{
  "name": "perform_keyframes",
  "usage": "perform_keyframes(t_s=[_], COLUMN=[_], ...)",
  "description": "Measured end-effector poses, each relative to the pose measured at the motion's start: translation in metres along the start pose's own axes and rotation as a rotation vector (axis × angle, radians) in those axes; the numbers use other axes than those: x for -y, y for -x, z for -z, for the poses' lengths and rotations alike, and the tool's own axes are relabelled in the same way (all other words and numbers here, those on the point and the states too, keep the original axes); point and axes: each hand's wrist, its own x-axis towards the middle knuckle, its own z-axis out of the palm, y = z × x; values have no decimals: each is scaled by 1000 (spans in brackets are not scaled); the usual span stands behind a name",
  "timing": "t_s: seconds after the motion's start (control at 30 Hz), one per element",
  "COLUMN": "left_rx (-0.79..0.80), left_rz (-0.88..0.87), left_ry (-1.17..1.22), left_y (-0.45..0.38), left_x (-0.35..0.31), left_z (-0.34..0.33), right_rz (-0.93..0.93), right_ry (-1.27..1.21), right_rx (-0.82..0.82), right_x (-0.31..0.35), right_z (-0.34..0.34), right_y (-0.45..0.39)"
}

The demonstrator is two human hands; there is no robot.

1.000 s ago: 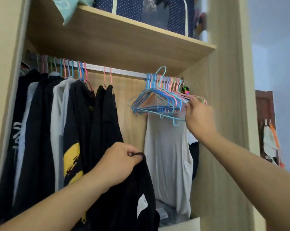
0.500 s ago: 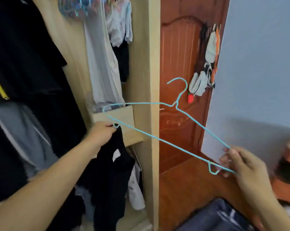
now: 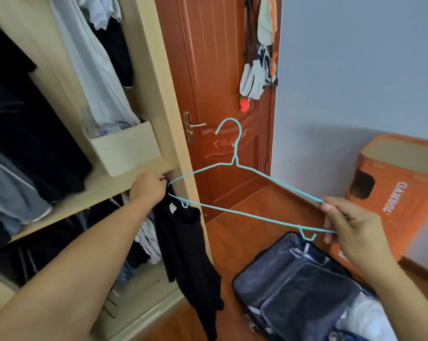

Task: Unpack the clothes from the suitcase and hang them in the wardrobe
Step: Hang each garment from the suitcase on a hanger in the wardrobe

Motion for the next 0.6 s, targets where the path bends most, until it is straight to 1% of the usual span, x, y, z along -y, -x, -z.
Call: perform_keyframes(t_s=[0.13,0.2,0.27,0.33,0.43,0.5,0.53,0.6], left_rx=[-44,-52,-38,-15,-18,-36,-39,-57], left_rz=[74,78,20,-76,-177,-255,-300,-395], left_ry=[-27,-18,29,53,157,184,180,140], left_y=[18,24,27,32,44,55,60,70], left_x=[-6,-9,-17,-30,-61,-85,-95,-111], left_z=[-3,-2,-1,0,10,20,25,34], right_rz=[74,106,142,148,131,119,96,16], right_ry=[67,83,82,29,-8,-14,-24,-108], right_rx=[44,48,22,2,62,118,103,10], right_x=[2,3,4,4,-6,-11,-11,-11], right_z=[27,32,27,14,-12,-31,-37,-41], right_y=[-1,-4,-7,-6,0,9,12,14])
